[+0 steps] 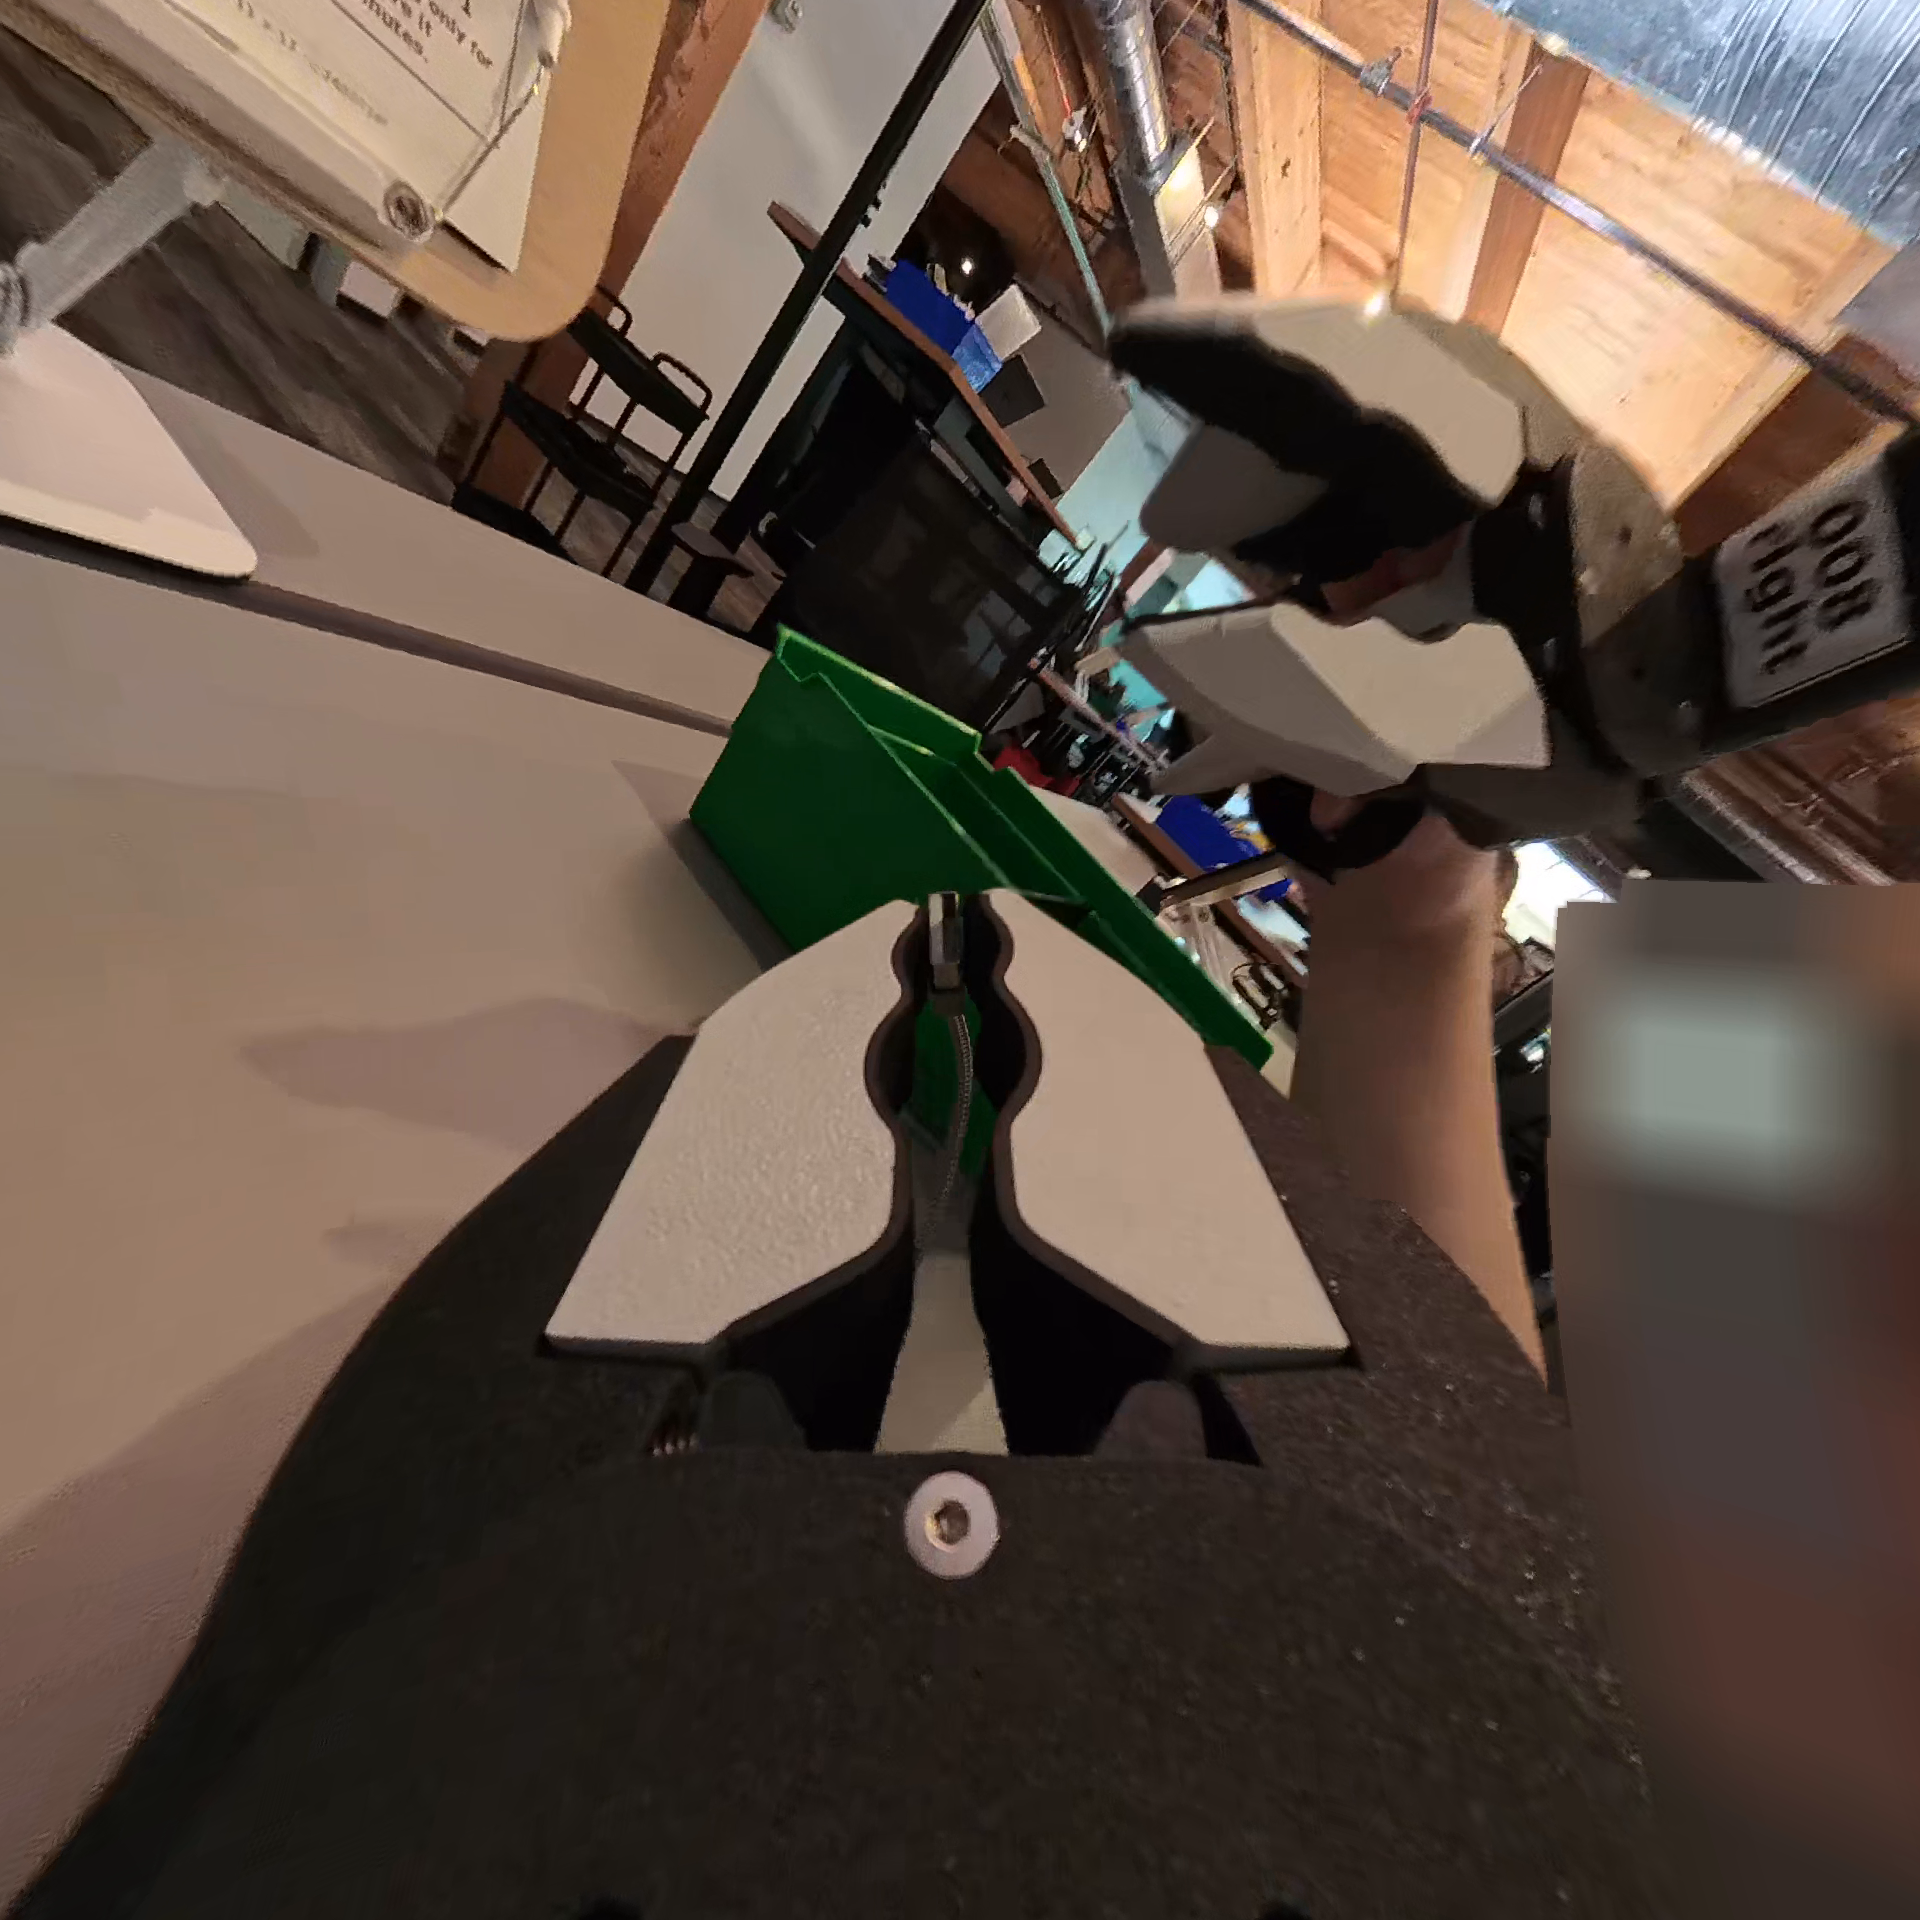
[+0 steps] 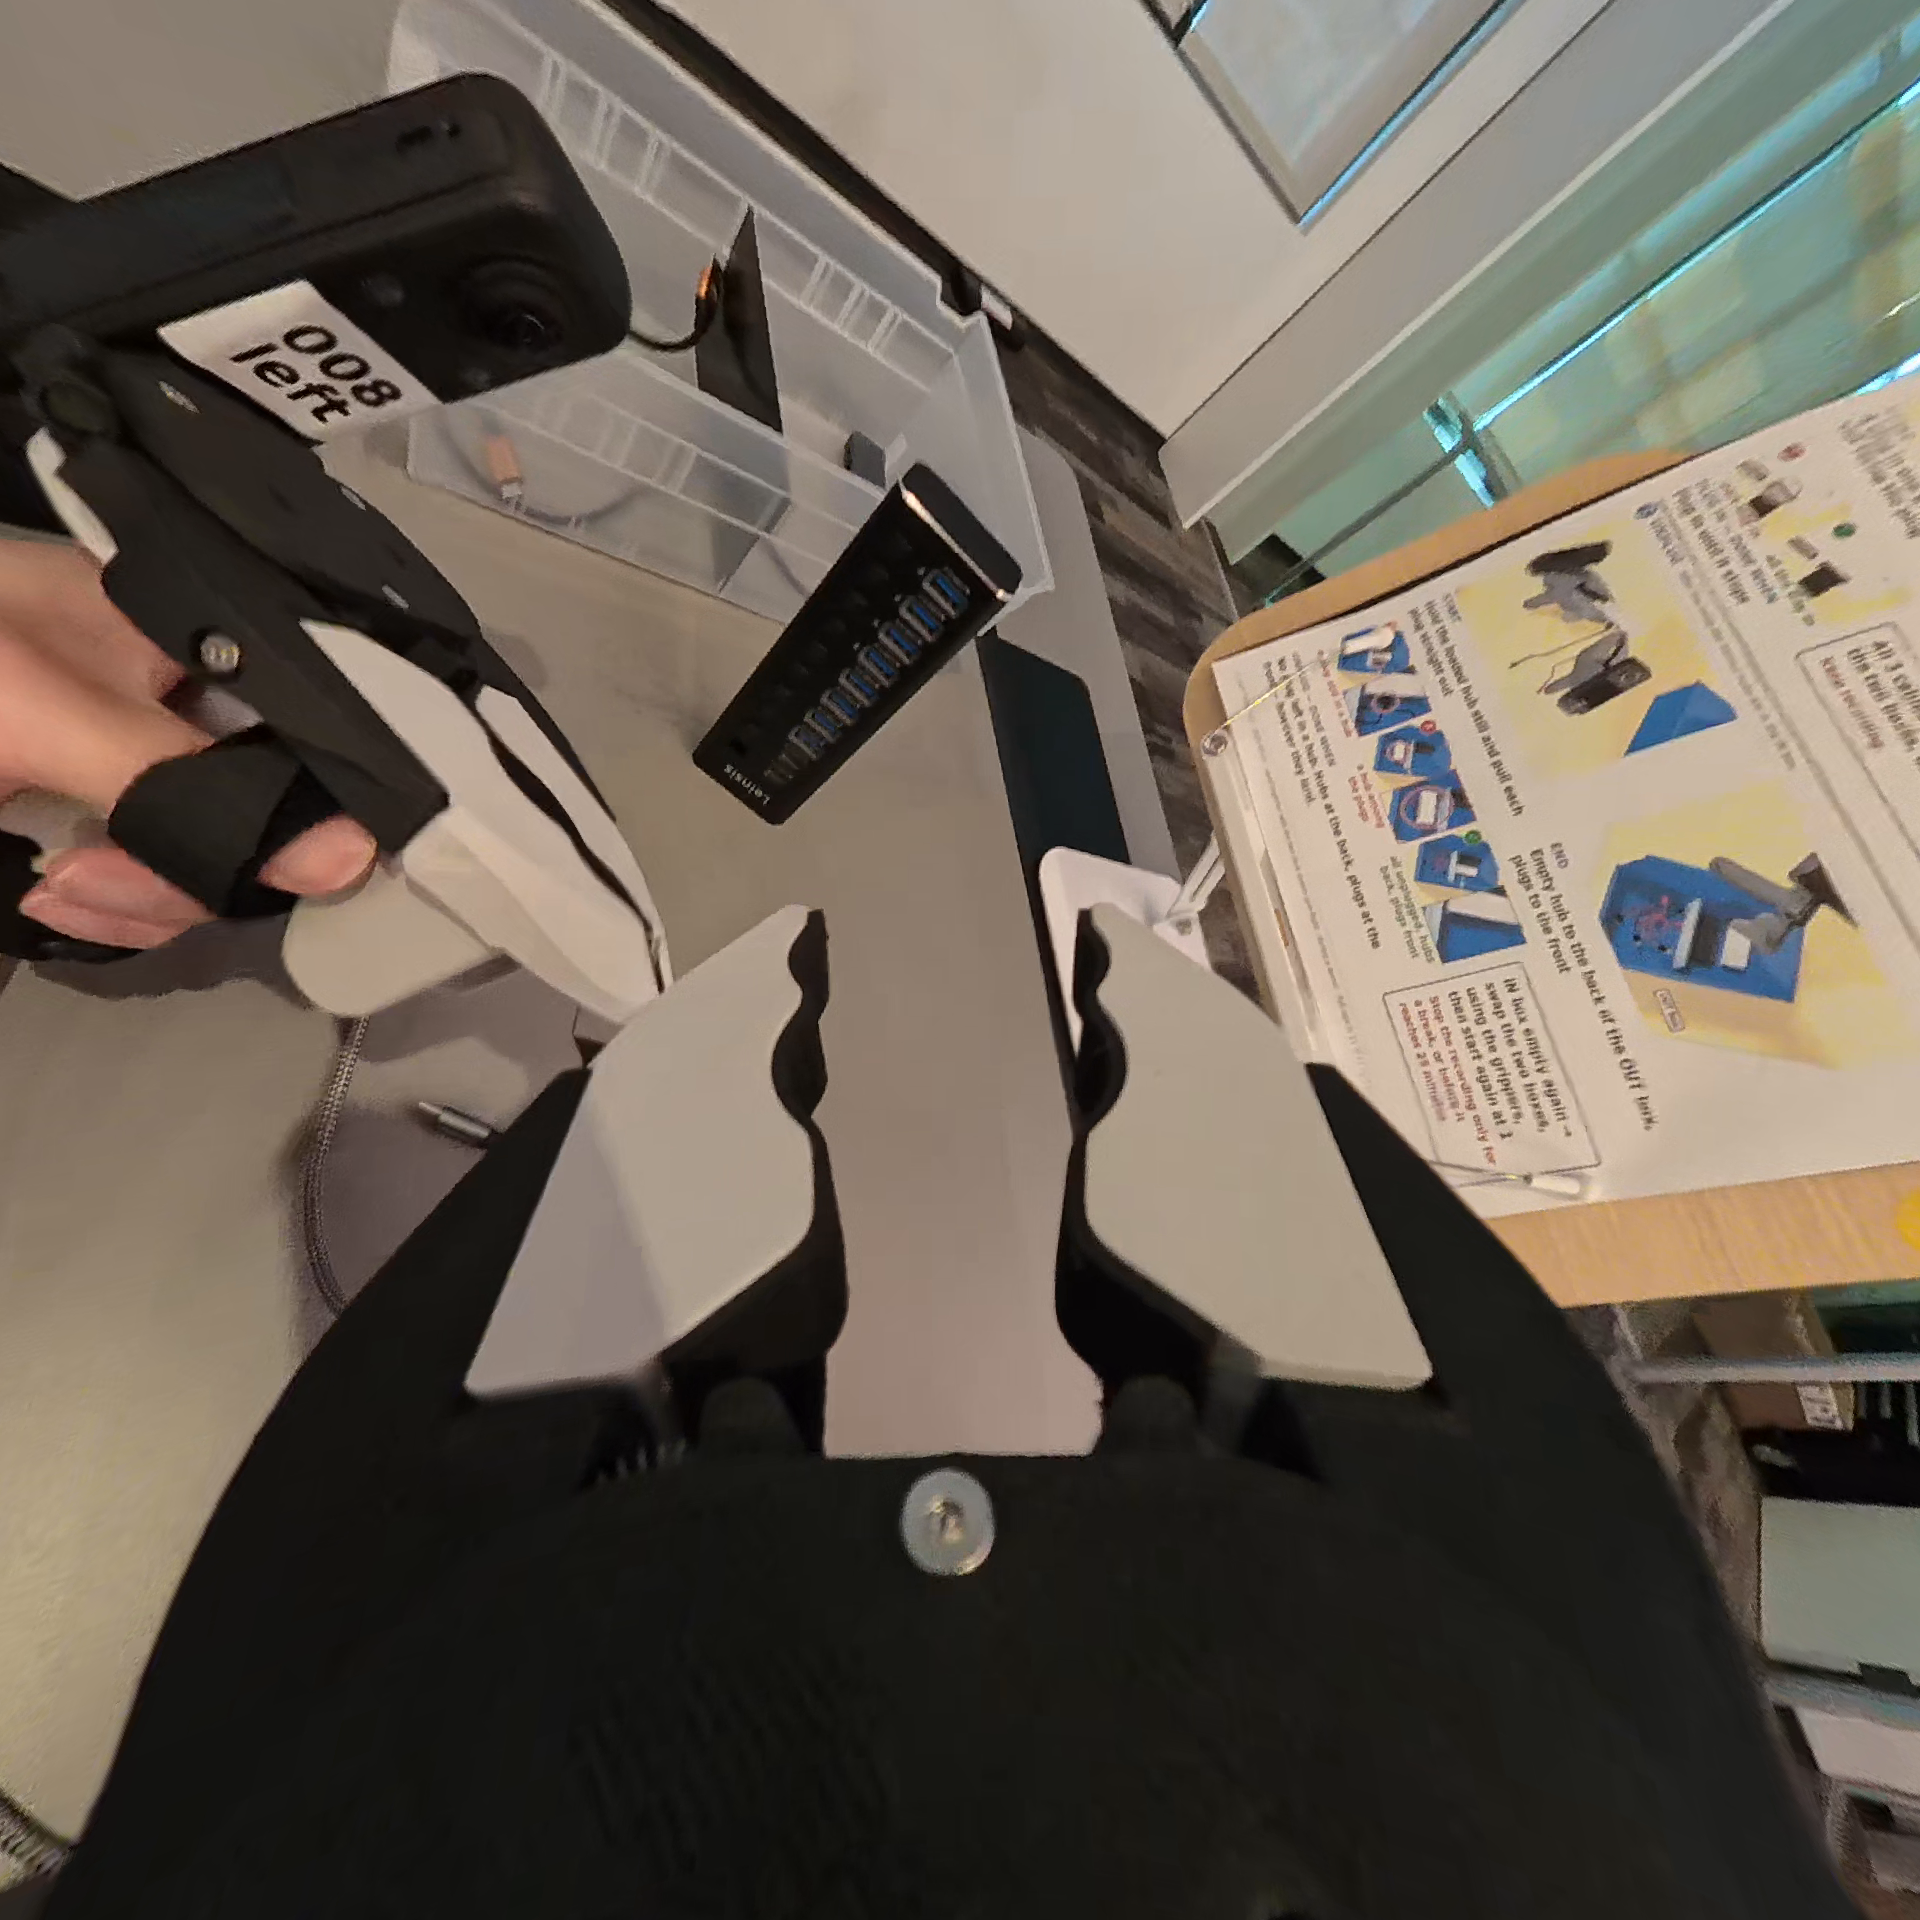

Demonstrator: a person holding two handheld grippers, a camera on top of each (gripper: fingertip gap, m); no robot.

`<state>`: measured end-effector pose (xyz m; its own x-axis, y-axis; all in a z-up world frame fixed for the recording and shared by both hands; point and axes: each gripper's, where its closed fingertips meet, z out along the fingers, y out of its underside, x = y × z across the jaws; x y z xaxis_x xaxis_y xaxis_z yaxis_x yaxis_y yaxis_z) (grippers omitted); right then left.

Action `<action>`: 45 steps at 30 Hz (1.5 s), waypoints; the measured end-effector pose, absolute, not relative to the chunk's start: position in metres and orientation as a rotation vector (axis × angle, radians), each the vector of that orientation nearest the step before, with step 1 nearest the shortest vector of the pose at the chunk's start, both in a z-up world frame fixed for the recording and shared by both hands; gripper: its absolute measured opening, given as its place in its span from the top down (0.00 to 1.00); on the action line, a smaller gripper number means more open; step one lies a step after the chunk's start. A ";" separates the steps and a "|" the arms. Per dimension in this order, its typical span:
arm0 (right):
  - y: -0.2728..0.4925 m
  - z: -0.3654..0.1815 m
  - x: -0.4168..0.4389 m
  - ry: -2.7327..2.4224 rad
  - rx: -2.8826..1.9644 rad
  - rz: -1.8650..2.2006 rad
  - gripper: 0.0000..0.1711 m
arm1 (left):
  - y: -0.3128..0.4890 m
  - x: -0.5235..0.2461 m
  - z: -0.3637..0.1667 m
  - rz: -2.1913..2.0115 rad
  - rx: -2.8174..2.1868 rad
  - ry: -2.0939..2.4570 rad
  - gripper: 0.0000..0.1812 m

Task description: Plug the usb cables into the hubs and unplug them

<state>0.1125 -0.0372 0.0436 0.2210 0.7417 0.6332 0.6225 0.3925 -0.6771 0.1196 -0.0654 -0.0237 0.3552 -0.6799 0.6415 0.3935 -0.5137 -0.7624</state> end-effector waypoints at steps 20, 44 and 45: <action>-0.127 0.168 0.104 -1.043 -0.636 0.325 0.79 | -0.114 0.097 0.181 -1.936 -1.162 0.382 0.97; -0.114 0.152 0.074 -1.028 -0.694 0.139 0.95 | -0.106 0.081 0.160 -1.963 -1.199 0.284 0.97; -0.113 0.152 0.074 -1.037 -0.709 0.147 0.95 | -0.106 0.081 0.160 -1.966 -1.203 0.285 0.97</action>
